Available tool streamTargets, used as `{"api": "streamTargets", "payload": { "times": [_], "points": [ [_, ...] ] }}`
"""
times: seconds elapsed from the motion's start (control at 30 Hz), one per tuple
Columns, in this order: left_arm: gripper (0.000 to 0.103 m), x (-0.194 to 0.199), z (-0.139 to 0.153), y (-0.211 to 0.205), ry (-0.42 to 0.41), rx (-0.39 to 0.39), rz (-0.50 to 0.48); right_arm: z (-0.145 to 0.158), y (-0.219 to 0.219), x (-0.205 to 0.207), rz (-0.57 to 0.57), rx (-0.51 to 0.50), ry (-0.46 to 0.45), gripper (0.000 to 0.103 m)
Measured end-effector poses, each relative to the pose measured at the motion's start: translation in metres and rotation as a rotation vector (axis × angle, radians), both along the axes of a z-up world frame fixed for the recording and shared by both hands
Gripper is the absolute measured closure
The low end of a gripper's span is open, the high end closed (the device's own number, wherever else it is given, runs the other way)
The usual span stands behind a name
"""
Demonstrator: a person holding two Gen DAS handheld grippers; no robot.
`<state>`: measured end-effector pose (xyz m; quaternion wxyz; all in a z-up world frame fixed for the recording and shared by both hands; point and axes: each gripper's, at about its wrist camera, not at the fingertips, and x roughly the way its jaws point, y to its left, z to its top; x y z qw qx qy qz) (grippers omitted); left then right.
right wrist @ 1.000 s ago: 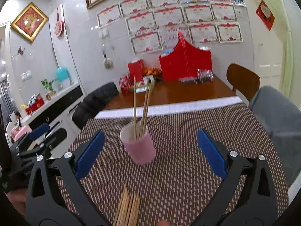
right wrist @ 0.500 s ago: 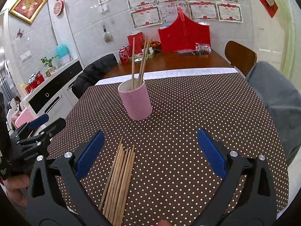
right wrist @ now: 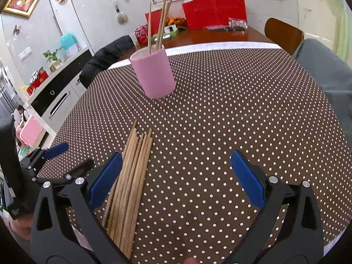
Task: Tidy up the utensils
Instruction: 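Move the right tool back over the chopstick pile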
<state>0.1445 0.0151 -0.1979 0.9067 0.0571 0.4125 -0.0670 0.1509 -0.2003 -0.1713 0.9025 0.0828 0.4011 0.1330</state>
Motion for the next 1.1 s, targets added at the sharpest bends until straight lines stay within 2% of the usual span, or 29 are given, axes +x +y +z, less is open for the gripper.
{"api": "streamTargets", "payload": {
  "times": [0.3,0.4,0.57,0.83,1.1],
  "points": [
    [0.012,0.006,-0.037,-0.008,0.084,0.042,-0.022,-0.031,0.001,-0.004,0.008,-0.043,0.088,0.006],
    [0.012,0.004,-0.039,-0.003,0.088,0.029,-0.027,-0.038,0.004,-0.007,0.015,-0.057,0.106,0.006],
    [0.012,0.003,-0.04,0.001,0.081,0.07,-0.012,-0.045,0.021,-0.011,0.067,-0.111,0.121,0.006],
    [0.012,0.002,-0.041,0.014,0.087,0.017,-0.014,-0.057,0.048,-0.013,0.112,-0.236,0.13,0.006],
    [0.012,0.001,-0.044,0.024,0.088,0.006,-0.006,-0.058,0.057,-0.016,0.143,-0.295,0.133,0.006]
  ]
}}
